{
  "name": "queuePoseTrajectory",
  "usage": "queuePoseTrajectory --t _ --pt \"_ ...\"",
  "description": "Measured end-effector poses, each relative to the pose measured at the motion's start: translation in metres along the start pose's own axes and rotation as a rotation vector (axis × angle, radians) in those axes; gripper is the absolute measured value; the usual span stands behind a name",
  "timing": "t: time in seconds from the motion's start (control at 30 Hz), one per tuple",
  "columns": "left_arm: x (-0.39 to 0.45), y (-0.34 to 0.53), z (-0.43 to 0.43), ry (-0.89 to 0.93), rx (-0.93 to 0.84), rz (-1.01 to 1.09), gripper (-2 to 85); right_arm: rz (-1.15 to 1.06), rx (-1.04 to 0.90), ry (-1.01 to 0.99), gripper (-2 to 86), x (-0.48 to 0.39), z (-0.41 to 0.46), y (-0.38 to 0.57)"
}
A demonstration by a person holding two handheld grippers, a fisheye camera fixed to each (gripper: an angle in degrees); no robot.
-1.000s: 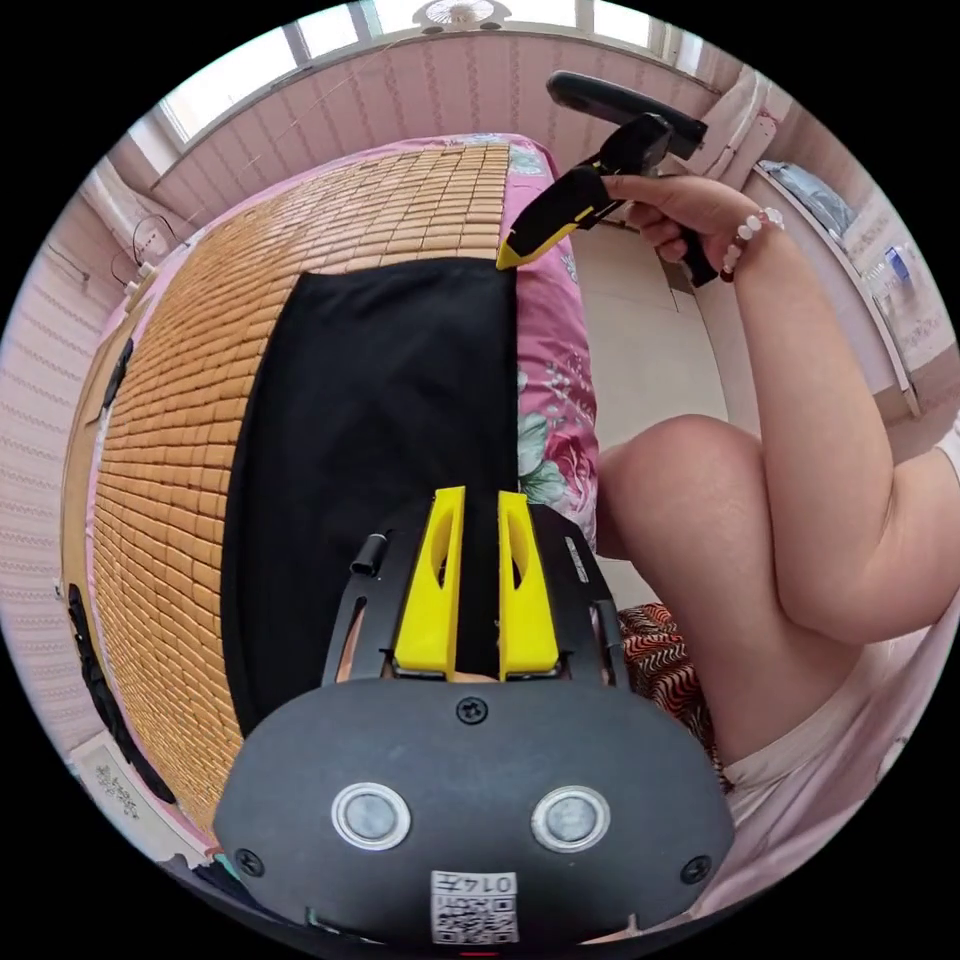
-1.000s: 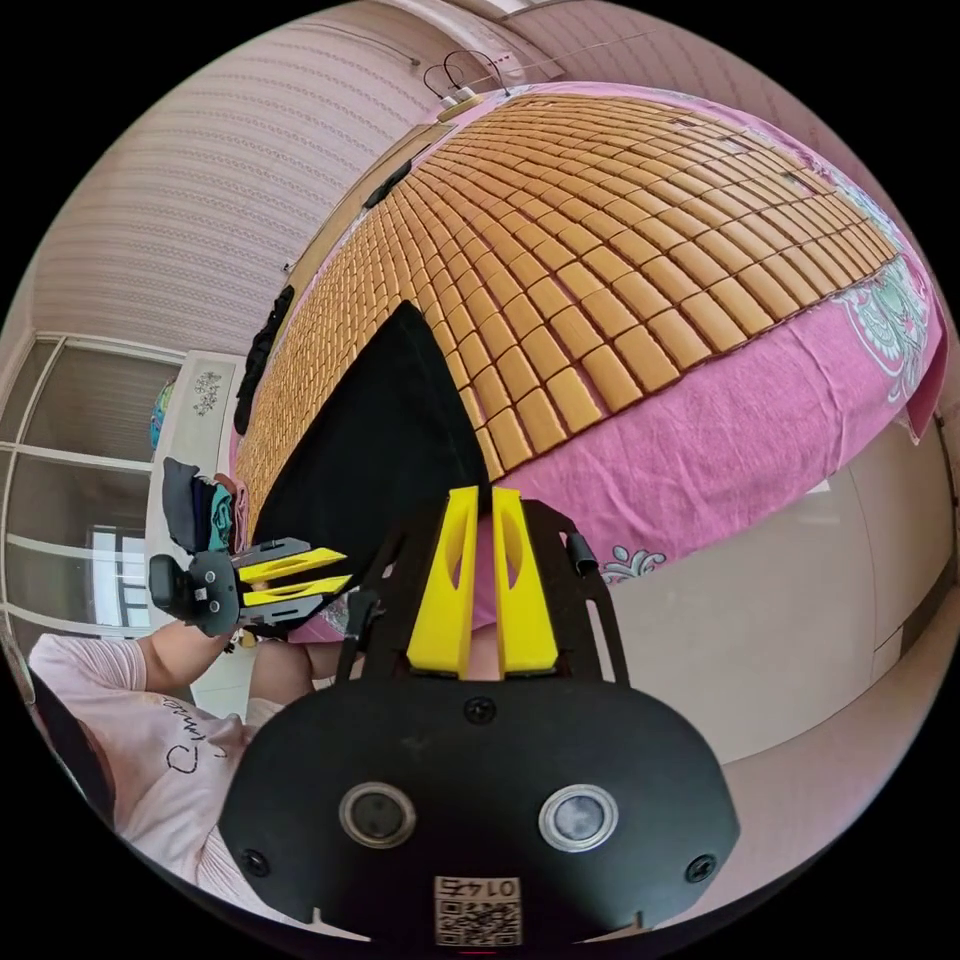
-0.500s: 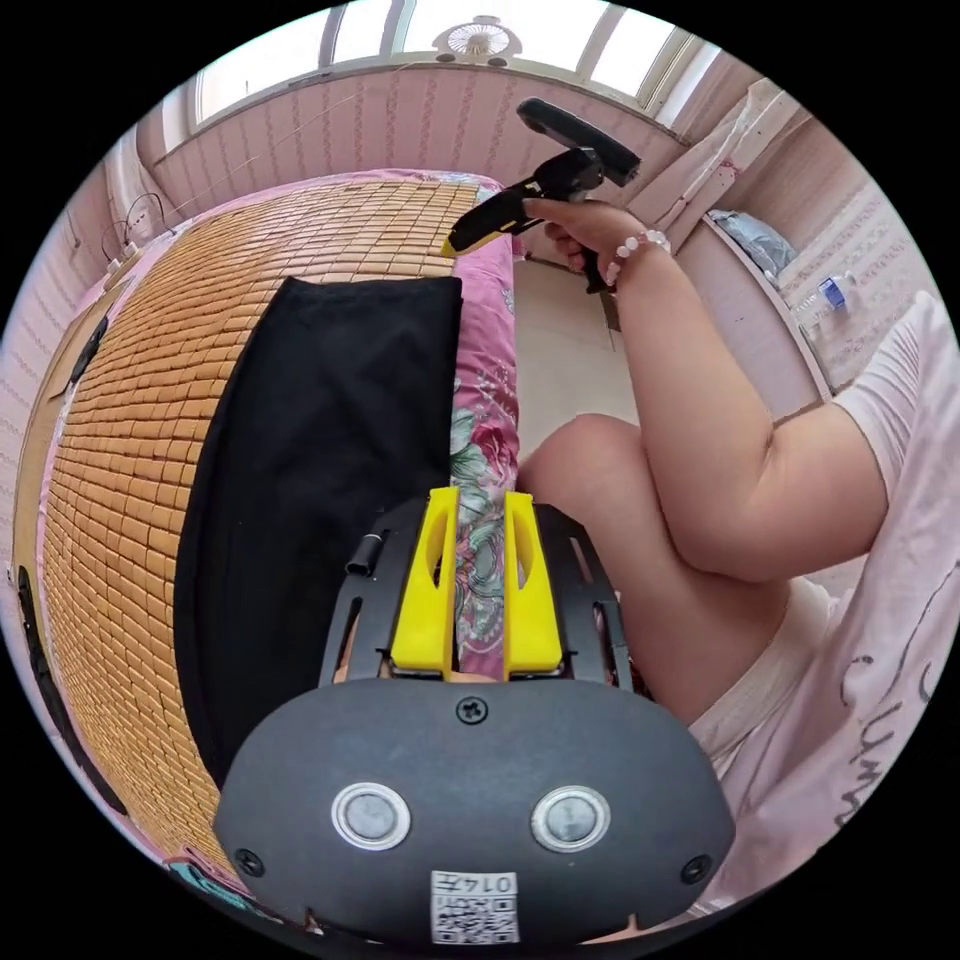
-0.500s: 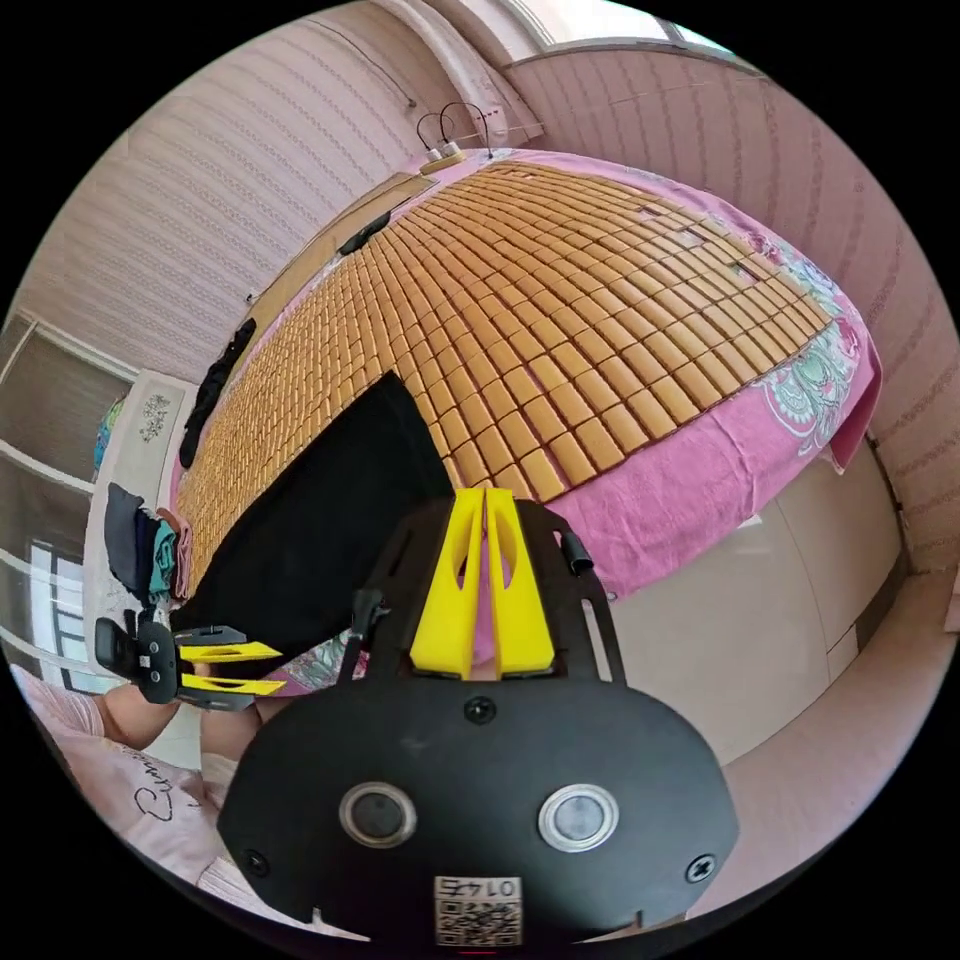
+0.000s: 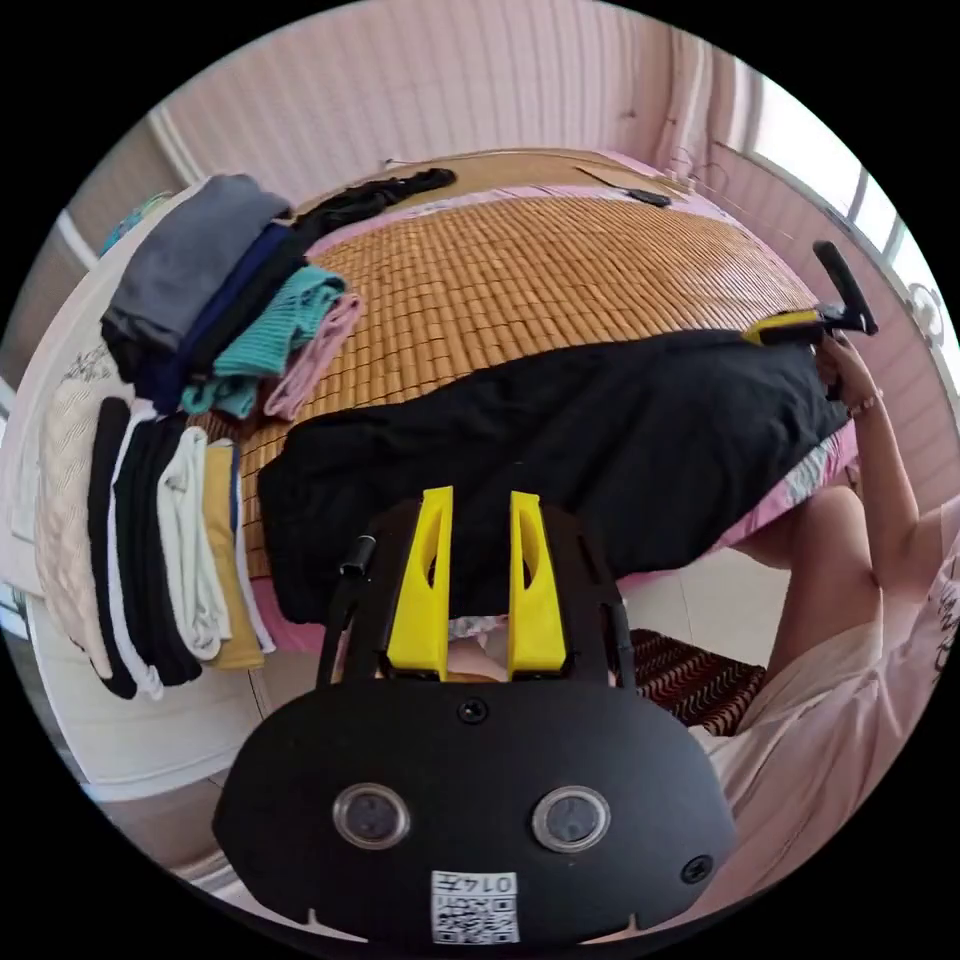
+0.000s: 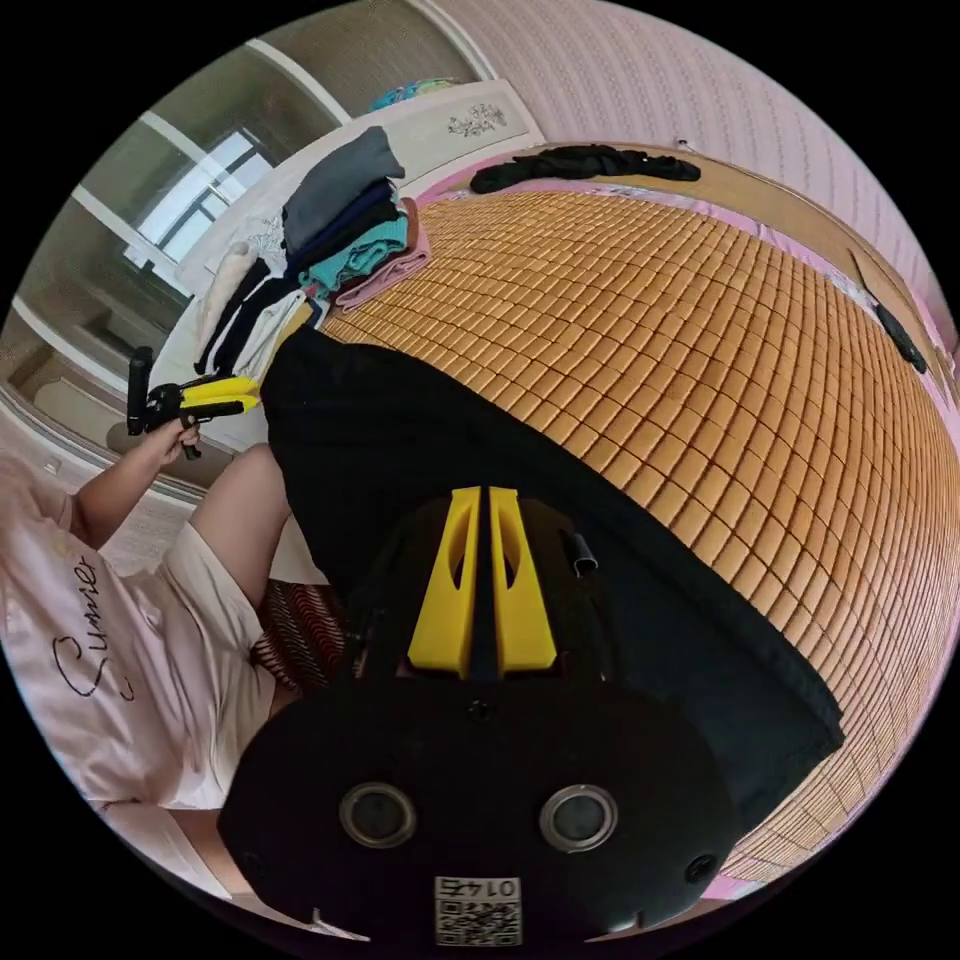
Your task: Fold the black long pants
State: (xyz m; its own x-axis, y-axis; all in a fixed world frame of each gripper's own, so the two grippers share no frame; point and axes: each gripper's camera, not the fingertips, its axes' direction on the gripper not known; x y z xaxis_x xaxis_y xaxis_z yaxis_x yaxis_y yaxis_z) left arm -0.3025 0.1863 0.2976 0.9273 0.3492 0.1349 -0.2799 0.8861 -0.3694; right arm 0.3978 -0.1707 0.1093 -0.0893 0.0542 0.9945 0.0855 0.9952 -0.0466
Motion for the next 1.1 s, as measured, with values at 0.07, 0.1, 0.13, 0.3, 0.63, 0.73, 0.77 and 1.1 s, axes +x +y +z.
queuePoseTrajectory --t 0.07,0.1,0.13,0.3,0.63,0.73,0.77,1.1 --pt "-0.042 0.005 0.0 -0.029 0.027 -0.102 10.3 -0.08 -0.05 0.015 6.0 -0.036 0.037 -0.033" --pt "-0.065 0.007 0.004 -0.043 0.038 -0.151 10.9 -0.126 -0.074 0.042 6.5 -0.056 0.058 -0.054" --pt "-0.085 0.007 0.01 -0.054 0.04 -0.177 11.5 -0.146 -0.089 0.053 6.7 -0.064 0.068 -0.063" --pt "-0.138 -0.005 0.056 -0.041 -0.048 -0.23 14.3 -0.168 -0.224 0.224 7.6 -0.087 0.144 -0.132" --pt "-0.19 0.016 0.054 0.15 -0.035 -0.225 7.0 -0.206 -0.368 0.298 0.0 -0.085 0.235 -0.175" --pt "-0.197 0.019 0.024 0.163 0.014 -0.191 6.6 -0.228 -0.359 0.304 0.1 -0.09 0.244 -0.183" --pt "-0.198 0.02 0.019 0.161 0.021 -0.184 6.6 -0.239 -0.352 0.297 0.4 -0.092 0.248 -0.186" --pt "-0.218 0.034 -0.009 0.15 0.048 -0.162 6.4 -0.31 -0.466 0.314 -0.5 -0.088 0.332 -0.195"
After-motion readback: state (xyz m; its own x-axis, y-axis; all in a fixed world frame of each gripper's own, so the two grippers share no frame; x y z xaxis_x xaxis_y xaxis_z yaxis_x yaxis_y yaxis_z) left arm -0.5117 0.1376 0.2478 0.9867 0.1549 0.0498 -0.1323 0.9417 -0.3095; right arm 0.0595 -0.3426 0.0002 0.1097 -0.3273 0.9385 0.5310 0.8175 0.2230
